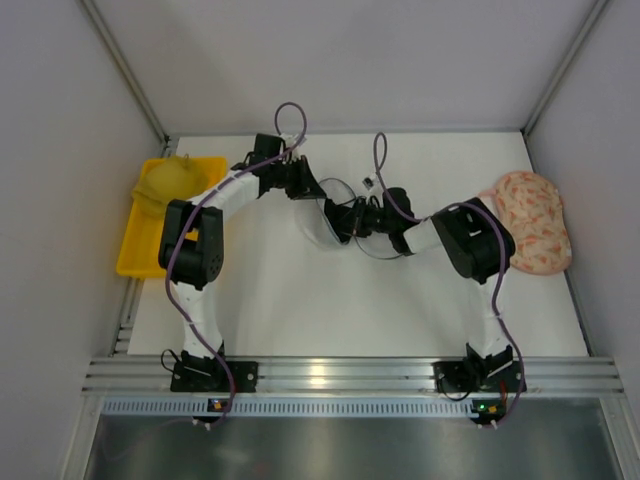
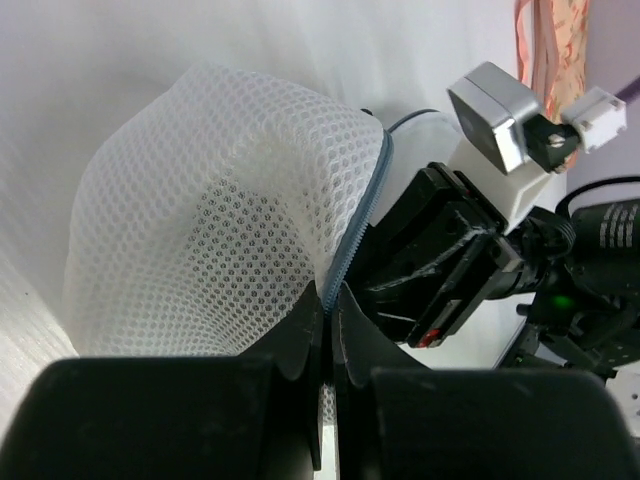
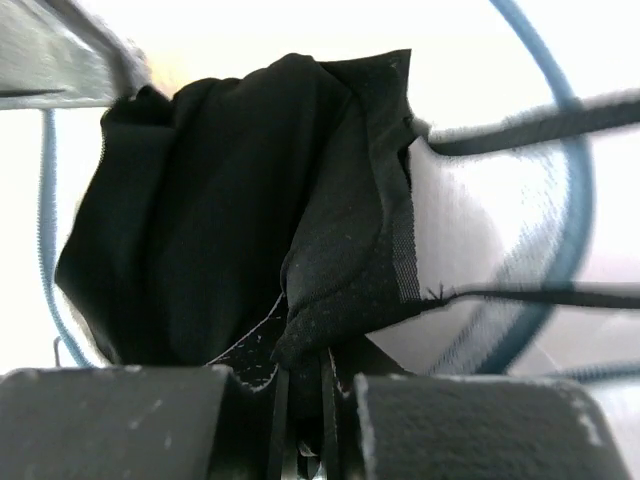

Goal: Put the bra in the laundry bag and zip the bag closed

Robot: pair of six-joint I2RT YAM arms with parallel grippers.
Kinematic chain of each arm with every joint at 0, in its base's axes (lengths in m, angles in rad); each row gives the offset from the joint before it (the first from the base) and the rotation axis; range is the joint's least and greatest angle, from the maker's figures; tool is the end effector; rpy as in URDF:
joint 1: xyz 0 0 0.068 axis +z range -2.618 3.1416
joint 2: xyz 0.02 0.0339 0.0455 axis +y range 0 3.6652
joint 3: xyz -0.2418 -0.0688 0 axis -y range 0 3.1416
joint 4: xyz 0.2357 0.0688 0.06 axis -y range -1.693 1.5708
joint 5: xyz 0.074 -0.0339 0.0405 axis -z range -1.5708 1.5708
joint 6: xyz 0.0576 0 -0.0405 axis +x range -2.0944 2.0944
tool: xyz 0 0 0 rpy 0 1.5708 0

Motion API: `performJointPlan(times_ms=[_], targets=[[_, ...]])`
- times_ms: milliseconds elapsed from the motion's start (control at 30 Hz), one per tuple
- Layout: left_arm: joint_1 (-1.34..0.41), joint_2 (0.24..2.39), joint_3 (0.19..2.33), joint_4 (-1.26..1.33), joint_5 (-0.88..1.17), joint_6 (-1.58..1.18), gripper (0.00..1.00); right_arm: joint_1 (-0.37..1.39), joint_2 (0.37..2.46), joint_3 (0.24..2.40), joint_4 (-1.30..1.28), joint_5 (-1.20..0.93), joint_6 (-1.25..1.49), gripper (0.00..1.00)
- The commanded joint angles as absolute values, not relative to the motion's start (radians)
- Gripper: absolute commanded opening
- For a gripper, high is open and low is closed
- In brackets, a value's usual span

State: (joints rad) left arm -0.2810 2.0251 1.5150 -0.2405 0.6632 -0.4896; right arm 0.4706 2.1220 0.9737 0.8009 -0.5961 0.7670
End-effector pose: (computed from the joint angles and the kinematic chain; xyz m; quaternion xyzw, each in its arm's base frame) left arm 0.4210 -0.1584 0.1866 0.0388 0.8759 -0.4184 0.2371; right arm 0.3529 0.2158 0.0877 -0.0512 0.7989 0.5142 0.3077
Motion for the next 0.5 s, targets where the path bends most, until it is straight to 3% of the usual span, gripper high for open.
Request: performJointPlan(times_ms=[0, 233, 467], targets=[[-0.279, 1.973, 1.594, -0.232, 0.718, -0.394, 0.0, 0.503, 2.106, 1.086, 0.533, -0.676, 0.571, 0.0], [-0.282, 1.89, 1.519, -0.262, 0.908, -0.451, 0.0, 0.549, 1.988, 1.163, 0.076, -0.643, 0.166, 0.0], [-0.287, 1.796, 1.326, -0.264, 1.017, -0.555, 0.0, 0.555, 1.839, 1.151, -0.009, -0.667, 0.078, 0.0]])
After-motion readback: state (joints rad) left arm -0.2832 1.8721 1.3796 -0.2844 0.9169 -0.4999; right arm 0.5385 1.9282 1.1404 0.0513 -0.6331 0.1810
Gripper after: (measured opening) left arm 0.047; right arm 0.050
